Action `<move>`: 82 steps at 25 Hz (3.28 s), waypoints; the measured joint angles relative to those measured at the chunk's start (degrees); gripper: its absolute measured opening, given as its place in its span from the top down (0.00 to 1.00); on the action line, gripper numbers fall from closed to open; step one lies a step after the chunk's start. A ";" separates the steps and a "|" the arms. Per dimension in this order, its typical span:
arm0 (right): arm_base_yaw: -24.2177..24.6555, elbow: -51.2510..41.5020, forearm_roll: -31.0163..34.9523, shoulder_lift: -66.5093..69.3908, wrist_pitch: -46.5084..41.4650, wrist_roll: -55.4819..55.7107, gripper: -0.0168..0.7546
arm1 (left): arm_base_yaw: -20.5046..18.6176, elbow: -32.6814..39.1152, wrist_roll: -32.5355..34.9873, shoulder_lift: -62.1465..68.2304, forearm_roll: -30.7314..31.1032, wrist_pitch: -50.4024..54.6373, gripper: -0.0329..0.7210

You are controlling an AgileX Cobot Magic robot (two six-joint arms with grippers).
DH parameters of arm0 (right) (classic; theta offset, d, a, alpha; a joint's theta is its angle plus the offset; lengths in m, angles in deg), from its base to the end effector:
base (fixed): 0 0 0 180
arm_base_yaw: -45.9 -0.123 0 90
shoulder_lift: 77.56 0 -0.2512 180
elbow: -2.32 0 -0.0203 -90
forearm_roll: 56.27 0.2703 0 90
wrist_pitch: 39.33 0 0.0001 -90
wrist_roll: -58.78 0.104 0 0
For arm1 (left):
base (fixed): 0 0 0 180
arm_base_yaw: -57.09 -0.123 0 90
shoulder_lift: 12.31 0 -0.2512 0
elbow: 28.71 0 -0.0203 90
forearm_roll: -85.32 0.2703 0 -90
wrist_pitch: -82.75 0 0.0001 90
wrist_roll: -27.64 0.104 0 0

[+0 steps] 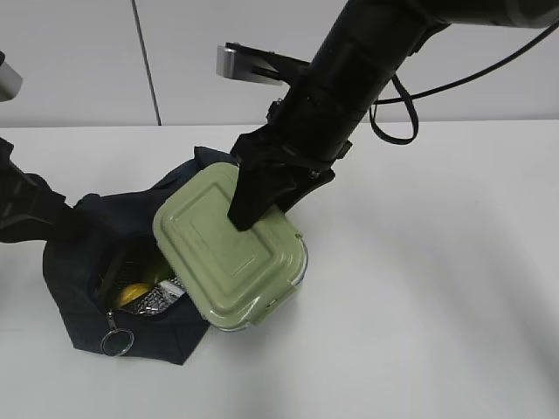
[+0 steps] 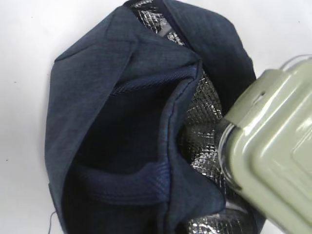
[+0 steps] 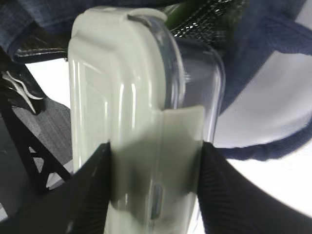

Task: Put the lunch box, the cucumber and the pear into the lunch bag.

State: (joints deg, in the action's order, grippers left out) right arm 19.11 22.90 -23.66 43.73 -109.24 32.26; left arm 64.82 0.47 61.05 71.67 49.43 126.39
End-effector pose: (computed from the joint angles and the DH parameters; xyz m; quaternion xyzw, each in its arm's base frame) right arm 0.3508 0.2361 0.2199 -0.3625 0.8884 0.2709 0.0778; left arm 0.2682 -0.0789 0.2021 0.1630 0.9342 -0.2043 0.2428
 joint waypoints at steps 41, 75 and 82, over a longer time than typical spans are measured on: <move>-5.93 11.19 10.77 16.29 23.33 11.00 0.50 | 0.00 0.00 0.00 0.00 -0.05 1.05 0.95; -6.17 33.04 -7.38 21.60 4.45 12.79 0.85 | 0.00 0.00 0.00 0.00 -0.05 0.77 0.95; -5.25 32.85 -15.00 18.88 1.49 16.96 0.97 | 0.00 -3.43 -0.05 2.42 -0.05 1.44 0.95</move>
State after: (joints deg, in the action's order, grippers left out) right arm 13.86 55.74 -38.65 62.61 -107.75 49.22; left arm 64.82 -2.96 60.99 74.09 49.38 127.83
